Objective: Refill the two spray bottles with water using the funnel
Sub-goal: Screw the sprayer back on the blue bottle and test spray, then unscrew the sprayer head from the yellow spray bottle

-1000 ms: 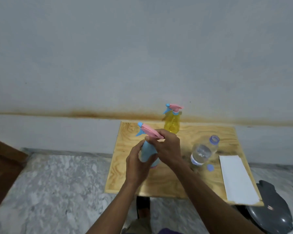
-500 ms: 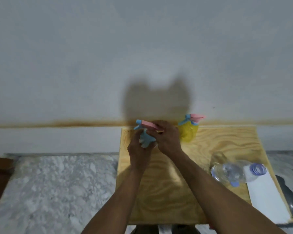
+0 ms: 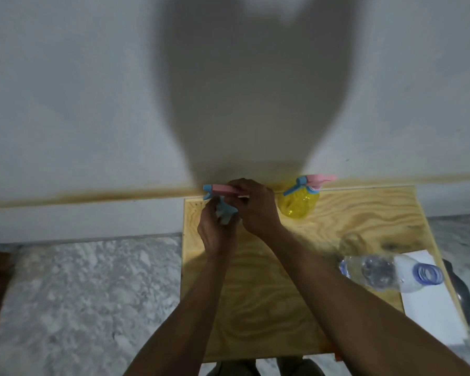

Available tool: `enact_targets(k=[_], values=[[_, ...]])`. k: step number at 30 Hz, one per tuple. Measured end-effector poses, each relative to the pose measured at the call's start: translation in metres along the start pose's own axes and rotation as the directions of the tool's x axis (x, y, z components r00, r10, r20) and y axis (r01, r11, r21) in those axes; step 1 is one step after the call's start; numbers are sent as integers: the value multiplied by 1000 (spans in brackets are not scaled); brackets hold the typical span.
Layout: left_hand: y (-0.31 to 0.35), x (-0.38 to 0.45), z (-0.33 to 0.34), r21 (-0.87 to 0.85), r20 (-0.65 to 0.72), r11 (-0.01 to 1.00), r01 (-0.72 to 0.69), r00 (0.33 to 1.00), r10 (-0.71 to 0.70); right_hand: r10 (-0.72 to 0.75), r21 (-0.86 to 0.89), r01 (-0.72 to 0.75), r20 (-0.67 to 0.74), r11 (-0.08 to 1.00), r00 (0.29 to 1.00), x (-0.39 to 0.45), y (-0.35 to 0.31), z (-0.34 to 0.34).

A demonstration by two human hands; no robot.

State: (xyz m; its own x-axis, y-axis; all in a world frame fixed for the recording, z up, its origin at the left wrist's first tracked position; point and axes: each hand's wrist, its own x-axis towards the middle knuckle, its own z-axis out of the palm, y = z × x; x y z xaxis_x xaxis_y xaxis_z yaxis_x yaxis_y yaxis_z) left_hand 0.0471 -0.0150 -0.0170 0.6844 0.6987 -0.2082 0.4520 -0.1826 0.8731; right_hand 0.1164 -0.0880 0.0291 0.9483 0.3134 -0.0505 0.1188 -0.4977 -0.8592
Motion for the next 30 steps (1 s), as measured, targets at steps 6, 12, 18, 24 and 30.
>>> enact_targets(k=[6, 12, 18, 24, 30], values=[[3, 5, -3, 20, 55, 998, 53, 997, -54, -8, 6, 8, 8, 1000, 1000, 4, 1, 3], [-7, 9, 0, 7, 16, 1000, 10, 1000, -10, 36, 35, -31, -163, 999, 986, -20, -6, -8], [-16, -24, 10, 6, -44, 997, 72, 996, -72, 256, 119, -227, -505, 967, 824, -79, 23, -65], [-2, -63, 72, 68, 218, 998, 5, 976, -20, 401, 196, -350, -488, 916, 775, -57, 59, -112], [33, -55, 121, 53, 348, 990, -133, 931, 107, 347, 82, -337, -282, 938, 895, -25, 71, -117]])
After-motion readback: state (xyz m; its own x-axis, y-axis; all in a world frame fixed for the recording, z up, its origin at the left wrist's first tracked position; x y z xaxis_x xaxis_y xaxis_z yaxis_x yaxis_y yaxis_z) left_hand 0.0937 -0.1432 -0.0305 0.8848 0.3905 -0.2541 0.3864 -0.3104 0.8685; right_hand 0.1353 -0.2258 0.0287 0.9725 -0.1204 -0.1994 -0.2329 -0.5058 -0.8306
